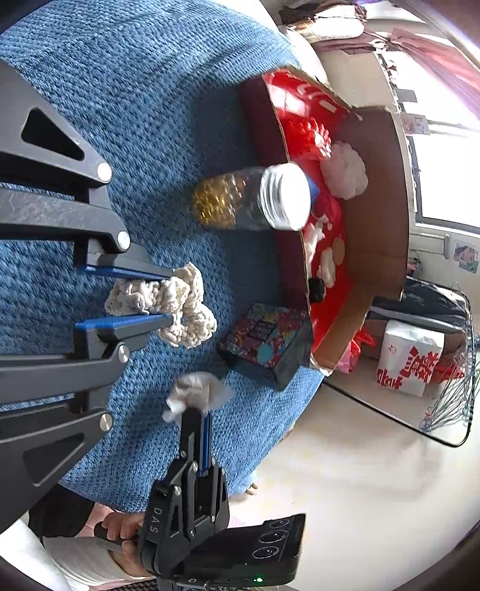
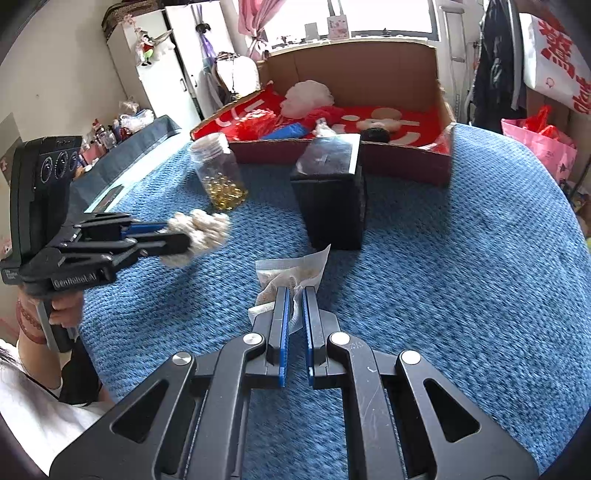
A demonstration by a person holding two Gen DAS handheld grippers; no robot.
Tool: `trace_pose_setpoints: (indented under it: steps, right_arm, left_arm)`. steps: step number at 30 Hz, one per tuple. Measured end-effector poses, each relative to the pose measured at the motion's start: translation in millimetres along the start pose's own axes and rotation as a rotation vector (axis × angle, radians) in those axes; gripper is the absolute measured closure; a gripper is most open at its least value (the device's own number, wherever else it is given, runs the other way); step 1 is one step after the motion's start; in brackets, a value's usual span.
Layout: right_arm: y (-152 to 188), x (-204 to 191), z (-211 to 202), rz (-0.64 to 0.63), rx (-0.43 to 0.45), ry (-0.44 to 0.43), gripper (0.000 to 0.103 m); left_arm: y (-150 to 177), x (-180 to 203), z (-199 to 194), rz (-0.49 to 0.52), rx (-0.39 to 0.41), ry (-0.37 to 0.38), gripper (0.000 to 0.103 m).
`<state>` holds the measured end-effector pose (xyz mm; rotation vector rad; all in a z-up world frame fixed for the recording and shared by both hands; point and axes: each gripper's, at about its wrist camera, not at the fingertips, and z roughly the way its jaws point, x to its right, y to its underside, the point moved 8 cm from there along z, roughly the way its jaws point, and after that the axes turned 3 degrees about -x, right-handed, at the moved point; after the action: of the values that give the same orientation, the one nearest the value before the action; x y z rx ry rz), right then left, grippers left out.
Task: Organize soft objects
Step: 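Carry the tissue and cream scrunchie with both tools into the box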
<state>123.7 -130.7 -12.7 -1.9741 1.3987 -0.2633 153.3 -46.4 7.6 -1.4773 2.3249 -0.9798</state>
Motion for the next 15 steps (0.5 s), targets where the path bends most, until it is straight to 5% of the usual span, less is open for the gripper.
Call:
trace_pose_setpoints:
  steps: [15]
  right_arm:
    - [-27, 65, -21, 0.086, 0.041, 0.129, 0.096]
  left_arm:
    - [-11, -87, -29, -0.133, 0.031, -0.138, 0.085]
